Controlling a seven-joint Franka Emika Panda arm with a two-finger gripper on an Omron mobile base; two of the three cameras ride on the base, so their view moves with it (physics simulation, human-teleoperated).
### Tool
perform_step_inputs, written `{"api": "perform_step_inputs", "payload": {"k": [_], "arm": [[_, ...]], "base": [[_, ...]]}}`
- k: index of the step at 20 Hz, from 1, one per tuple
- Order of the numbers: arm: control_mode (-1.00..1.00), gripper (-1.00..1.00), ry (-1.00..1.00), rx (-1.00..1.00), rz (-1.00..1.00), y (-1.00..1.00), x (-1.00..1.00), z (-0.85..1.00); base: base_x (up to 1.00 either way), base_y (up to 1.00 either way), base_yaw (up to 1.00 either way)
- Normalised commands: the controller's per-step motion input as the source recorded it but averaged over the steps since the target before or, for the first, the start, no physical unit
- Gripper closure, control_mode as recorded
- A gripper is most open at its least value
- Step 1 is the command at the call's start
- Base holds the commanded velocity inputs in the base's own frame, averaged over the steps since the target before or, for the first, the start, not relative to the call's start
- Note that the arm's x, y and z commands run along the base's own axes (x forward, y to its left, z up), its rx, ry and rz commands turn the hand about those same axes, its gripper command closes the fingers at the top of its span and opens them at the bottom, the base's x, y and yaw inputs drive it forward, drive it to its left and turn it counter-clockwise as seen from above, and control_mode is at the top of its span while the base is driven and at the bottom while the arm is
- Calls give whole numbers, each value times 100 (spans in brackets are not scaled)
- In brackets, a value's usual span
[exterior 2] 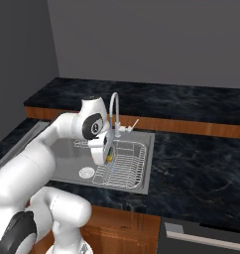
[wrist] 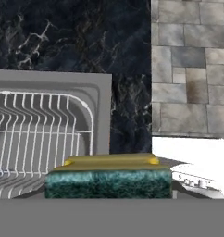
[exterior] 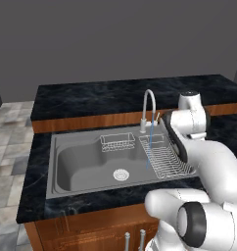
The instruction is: Soak the sponge with water for a few seconds and then drop it inside the sink.
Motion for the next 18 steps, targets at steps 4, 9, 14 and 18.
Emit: {"api": "perform_step_inputs", "payload": {"k": [4, 9, 14, 18], "arm": [[-100, 100, -9, -11, 0, 14, -36, 6], [-100, 100, -8, -4, 1, 7, -39, 10], [-100, 100, -1, -3, 0, 6, -29, 17], [-100, 100, 0, -7, 0, 19, -20, 18]], "base": [[0, 0, 0], [0, 0, 0], [0, 0, 0], [0, 0, 0]]}}
